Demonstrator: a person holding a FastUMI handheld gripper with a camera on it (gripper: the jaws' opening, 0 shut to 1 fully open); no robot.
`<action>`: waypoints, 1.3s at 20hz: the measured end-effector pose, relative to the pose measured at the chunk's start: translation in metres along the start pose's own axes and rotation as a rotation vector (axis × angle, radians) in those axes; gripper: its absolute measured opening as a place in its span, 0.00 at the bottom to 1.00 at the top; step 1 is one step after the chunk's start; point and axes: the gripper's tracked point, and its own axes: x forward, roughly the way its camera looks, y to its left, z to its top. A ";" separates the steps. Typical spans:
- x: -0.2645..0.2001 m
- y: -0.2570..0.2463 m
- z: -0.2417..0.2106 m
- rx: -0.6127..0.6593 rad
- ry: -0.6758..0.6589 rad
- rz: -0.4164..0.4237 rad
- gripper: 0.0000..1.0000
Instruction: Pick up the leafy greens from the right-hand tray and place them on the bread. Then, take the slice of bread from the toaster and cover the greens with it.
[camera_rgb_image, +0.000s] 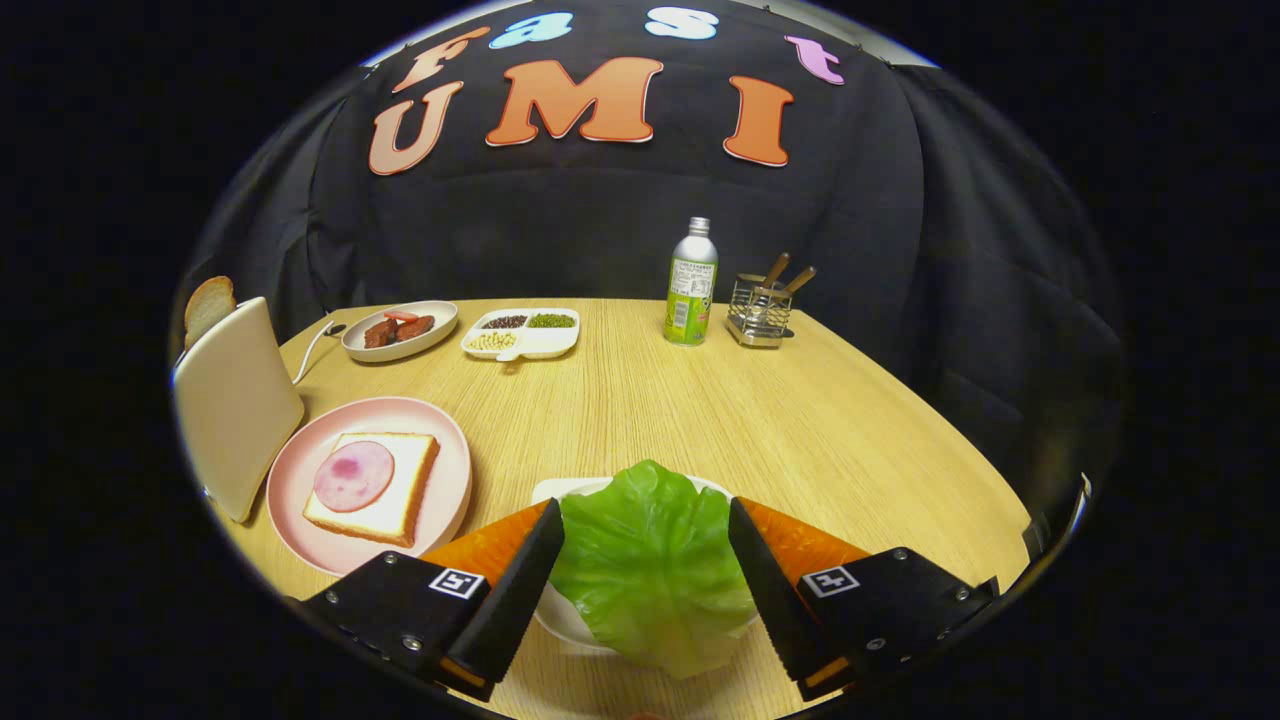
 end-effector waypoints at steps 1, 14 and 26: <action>0.002 0.000 -0.003 0.001 0.012 0.002 0.99; 0.017 0.006 -0.031 0.042 0.108 0.049 0.69; 0.019 -0.003 -0.032 0.057 0.099 0.011 0.24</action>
